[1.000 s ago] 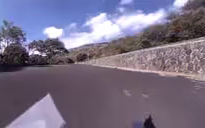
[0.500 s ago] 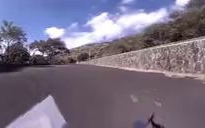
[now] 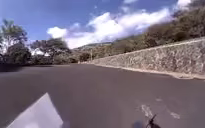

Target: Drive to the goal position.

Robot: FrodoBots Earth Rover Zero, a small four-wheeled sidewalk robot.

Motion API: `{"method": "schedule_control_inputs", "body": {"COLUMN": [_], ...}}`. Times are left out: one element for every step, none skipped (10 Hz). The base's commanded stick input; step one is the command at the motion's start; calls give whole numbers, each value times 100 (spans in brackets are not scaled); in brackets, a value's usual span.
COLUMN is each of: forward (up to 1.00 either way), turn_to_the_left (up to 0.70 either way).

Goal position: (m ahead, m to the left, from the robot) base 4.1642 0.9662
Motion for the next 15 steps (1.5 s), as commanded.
{"method": "schedule_control_inputs", "body": {"forward": [70, 70, 70, 70, 70, 70, 70, 70, 70, 70, 70, 70, 70, 70, 70], "turn_to_the_left": [0, 0, 0, 0, 0, 0, 0, 0, 0, 0, 0, 0, 0, 0, 0]}}
